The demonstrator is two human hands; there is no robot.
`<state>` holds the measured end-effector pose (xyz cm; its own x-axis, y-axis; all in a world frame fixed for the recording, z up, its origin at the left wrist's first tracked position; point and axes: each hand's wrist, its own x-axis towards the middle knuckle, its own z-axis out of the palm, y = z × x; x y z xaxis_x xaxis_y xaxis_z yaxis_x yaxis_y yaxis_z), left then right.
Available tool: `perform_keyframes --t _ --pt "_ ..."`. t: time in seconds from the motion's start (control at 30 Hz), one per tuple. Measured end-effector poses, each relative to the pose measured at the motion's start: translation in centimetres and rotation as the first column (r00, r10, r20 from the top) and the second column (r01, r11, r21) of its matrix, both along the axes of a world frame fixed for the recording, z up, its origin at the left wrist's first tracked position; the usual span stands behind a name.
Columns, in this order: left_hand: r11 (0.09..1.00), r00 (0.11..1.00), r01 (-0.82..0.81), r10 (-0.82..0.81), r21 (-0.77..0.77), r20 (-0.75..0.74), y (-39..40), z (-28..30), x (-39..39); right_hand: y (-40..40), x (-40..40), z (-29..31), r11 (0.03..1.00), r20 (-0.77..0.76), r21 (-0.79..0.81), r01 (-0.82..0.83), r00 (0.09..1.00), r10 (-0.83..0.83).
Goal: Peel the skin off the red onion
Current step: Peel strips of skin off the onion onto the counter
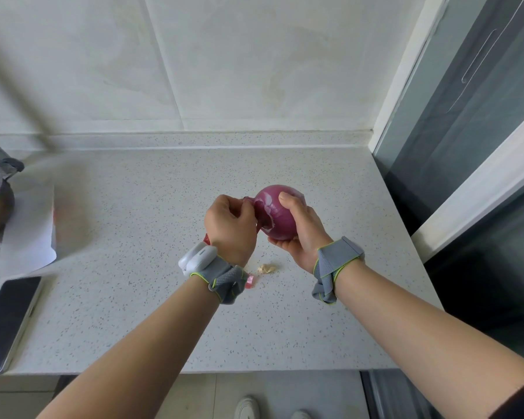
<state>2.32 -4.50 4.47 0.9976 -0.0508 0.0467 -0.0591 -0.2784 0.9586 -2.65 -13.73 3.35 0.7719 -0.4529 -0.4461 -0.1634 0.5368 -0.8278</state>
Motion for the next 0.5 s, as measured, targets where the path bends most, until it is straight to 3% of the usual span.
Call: perform_keyframes --t 0.3,0.5 --pt "0.991 0.967 -0.092 0.065 -0.098 -0.245 -0.1 0.4 0.3 0.2 -0.2 0.2 0.999 0.025 0.024 0.025 0.999 -0.026" --pt "0.931 0.830 -0.253 0.070 -0.261 -0.553 -0.2 0.4 1.2 0.1 -0.1 0.4 1.000 0.066 0.024 0.018 0.998 -0.019"
